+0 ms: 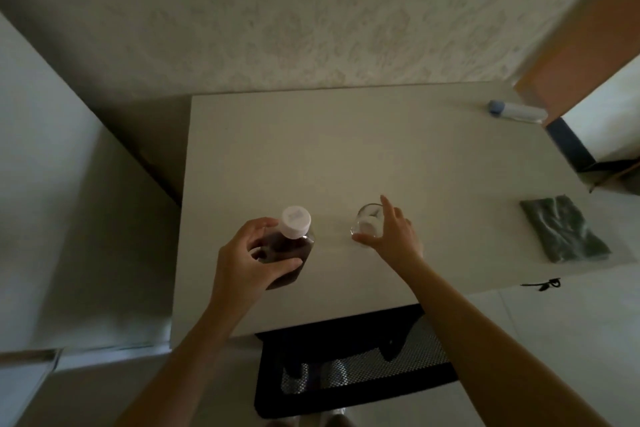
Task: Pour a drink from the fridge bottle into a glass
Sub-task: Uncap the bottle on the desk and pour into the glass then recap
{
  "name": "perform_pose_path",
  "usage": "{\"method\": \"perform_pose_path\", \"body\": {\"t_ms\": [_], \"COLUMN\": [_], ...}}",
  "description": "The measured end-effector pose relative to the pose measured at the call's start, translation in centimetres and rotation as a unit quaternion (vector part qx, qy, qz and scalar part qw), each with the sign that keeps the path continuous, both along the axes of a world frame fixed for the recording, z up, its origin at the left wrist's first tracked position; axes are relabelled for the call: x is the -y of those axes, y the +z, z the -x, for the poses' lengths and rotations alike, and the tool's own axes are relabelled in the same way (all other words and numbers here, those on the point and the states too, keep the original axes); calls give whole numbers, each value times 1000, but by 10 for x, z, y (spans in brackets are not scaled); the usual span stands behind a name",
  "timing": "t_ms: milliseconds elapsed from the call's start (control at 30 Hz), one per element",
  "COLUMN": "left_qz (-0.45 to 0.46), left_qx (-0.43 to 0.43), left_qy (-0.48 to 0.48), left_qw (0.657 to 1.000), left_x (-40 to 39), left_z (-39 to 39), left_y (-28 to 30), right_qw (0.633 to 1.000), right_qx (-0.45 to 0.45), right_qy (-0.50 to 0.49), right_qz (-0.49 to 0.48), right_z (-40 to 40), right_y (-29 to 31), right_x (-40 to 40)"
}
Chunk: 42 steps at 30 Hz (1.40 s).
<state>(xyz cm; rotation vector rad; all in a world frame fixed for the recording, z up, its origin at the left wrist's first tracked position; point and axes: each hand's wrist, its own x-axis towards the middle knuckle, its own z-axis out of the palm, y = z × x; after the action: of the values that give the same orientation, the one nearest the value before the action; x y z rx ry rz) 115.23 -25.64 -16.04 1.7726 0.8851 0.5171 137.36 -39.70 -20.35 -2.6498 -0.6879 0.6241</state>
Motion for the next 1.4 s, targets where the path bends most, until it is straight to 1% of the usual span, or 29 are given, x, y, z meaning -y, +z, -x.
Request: {"method": "perform_pose_path", "body": {"t_ms": [67,133,167,233,267,300,367,433,467,500,567,667,733,833,967,1100,1200,1400], "left_qz": [6,-2,-11,-37,-59,-86,-132,-163,-176,-187,-193,-176,-142,-73,-31,16,33,65], "left_qx": [-2,-10,-13,-21,-31,-44,-59,-63,-64,-62,-44,-18,-4,12,5,8,5,2], "left_qy": [13,13,13,8,2,-5,-13,-19,-25,-34,-55,-74,-97,-158,-231,-262,-282,-312], "left_qw": [1000,1000,1000,999,998,995,989,984,982,980,979,981,985,985,972,965,959,948], "left_x": [4,10,13,20,25,28,36,40,42,43,45,42,39,34,21,8,2,-7], "left_z": [-5,-8,-9,-12,-14,-17,-22,-26,-28,-28,-29,-28,-26,-24,-24,-27,-31,-39], "left_y": [1,4,5,11,15,18,27,36,41,46,55,65,70,79,87,95,100,107], "right_qw": [999,997,997,992,986,981,971,955,949,947,949,932,917,901,872,850,840,807], "right_qx": [-9,10,34,66,59,45,45,108,137,148,133,132,128,102,73,54,64,86], "right_qy": [27,48,59,86,102,125,198,261,275,276,271,302,333,396,468,507,524,568], "right_qz": [41,61,39,-67,-120,-145,-126,-84,-75,-75,-91,-154,-180,-142,-127,-130,-128,-137], "right_z": [-2,1,5,15,20,27,40,47,48,46,41,37,35,35,30,27,23,15], "right_y": [3,14,24,54,74,95,127,144,148,151,155,159,164,181,197,206,213,221], "right_x": [-2,-3,-4,-11,-16,-22,-28,-31,-31,-30,-25,-18,-14,-12,-9,-7,-7,-3]}}
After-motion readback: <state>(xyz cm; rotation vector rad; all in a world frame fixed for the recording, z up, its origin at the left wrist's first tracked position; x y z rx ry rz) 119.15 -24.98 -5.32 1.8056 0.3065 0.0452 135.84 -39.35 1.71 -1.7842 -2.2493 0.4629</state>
